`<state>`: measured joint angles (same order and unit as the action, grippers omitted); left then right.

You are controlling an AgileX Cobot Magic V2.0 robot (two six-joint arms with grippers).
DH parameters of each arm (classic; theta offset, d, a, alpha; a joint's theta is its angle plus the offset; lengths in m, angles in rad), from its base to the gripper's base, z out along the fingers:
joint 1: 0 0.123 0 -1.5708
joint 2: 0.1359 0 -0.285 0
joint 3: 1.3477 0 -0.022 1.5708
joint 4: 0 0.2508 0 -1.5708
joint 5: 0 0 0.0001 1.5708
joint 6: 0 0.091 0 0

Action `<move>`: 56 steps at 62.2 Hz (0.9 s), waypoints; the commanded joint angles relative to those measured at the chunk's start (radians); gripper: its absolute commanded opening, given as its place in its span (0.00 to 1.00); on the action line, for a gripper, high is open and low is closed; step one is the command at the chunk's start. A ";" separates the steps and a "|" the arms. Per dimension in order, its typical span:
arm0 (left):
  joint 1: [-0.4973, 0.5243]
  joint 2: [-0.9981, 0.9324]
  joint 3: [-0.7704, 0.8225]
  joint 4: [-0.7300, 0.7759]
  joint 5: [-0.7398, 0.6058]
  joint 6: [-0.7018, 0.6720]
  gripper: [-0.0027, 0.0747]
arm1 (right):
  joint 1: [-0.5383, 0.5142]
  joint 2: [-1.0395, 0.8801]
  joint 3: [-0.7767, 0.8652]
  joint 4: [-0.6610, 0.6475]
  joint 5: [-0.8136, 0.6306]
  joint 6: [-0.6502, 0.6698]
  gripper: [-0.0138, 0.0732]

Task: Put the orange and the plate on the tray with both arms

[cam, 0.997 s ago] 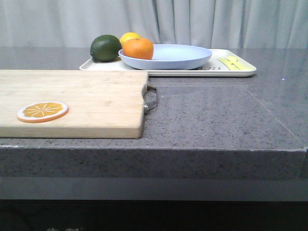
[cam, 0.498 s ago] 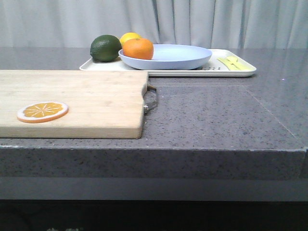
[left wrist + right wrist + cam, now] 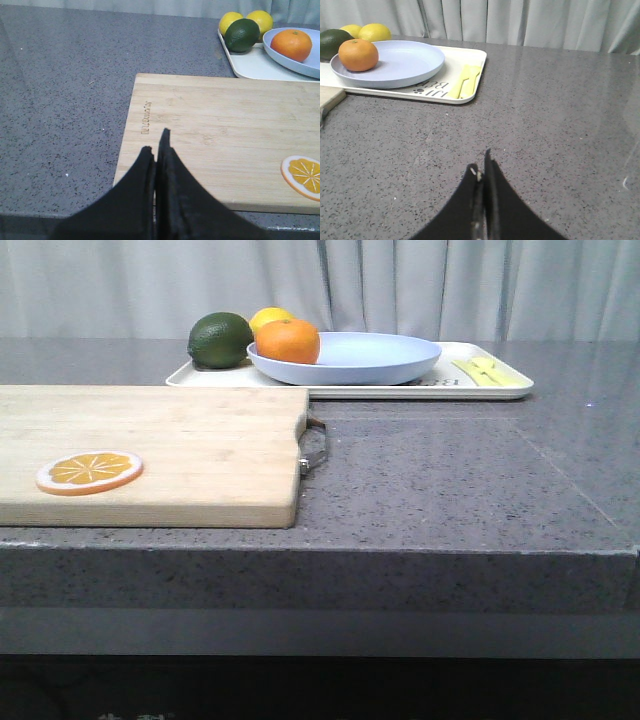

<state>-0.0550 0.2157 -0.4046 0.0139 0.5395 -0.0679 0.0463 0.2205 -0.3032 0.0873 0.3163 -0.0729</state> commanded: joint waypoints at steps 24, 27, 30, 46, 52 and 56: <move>0.004 0.009 -0.025 -0.005 -0.082 -0.008 0.01 | -0.003 0.009 -0.026 -0.002 -0.090 -0.008 0.09; 0.004 0.009 -0.025 -0.005 -0.082 -0.008 0.01 | -0.003 0.009 -0.026 -0.002 -0.090 -0.008 0.09; 0.004 0.009 -0.025 -0.005 -0.082 -0.008 0.01 | -0.003 0.009 -0.026 -0.002 -0.090 -0.008 0.09; 0.004 0.009 -0.025 -0.005 -0.082 -0.008 0.01 | -0.003 0.009 -0.025 -0.002 -0.090 -0.008 0.09; 0.004 -0.007 0.003 -0.008 -0.113 -0.008 0.01 | -0.003 0.009 -0.025 -0.002 -0.090 -0.008 0.09; 0.009 -0.034 0.050 -0.014 -0.149 -0.008 0.01 | -0.003 0.009 -0.025 -0.002 -0.089 -0.008 0.09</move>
<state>-0.0550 0.1965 -0.3677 0.0115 0.5036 -0.0679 0.0463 0.2205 -0.3025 0.0873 0.3163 -0.0729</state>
